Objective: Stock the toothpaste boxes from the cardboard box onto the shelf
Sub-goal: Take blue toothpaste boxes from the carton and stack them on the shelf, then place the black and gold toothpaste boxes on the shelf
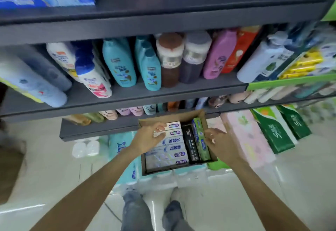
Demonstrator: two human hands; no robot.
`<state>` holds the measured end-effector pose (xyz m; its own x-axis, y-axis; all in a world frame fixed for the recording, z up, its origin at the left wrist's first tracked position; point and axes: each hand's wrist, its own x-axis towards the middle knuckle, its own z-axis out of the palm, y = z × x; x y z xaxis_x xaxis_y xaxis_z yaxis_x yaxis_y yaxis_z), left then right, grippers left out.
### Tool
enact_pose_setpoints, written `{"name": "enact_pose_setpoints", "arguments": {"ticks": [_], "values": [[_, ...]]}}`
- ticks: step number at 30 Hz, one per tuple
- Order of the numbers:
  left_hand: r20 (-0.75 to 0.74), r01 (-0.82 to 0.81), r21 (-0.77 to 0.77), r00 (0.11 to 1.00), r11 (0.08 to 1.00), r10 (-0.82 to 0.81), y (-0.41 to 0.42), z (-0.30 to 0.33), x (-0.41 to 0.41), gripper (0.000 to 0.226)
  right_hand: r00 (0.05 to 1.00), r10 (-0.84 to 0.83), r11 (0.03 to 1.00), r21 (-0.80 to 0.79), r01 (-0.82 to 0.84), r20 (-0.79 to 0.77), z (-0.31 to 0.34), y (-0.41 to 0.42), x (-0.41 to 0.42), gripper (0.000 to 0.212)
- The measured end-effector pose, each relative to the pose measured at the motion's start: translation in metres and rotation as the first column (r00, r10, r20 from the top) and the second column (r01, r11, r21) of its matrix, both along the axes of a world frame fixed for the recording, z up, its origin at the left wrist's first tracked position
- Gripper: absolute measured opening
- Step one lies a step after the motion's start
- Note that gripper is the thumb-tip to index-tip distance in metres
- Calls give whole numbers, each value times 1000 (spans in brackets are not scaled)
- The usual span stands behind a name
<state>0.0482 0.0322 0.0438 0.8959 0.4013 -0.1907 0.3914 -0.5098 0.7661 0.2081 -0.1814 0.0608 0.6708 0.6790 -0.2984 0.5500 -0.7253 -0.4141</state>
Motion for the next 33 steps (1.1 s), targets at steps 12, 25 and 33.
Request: {"name": "enact_pose_setpoints", "arguments": {"ticks": [12, 25, 33], "values": [[-303, -114, -108, 950, 988, 76, -63, -163, 95, 46, 981, -173, 959, -212, 187, 85, -155, 36, -9, 41], [-177, -293, -522, 956, 801, 234, -50, -159, 133, 58, 976, -179, 982, 31, 185, -126, -140, 24, 5, 50], [-85, -273, -719, 947, 639, 309, -15, -10, 66, 39, 697, 34, 918, 298, 261, -716, -23, 5, 11, 42]]}}
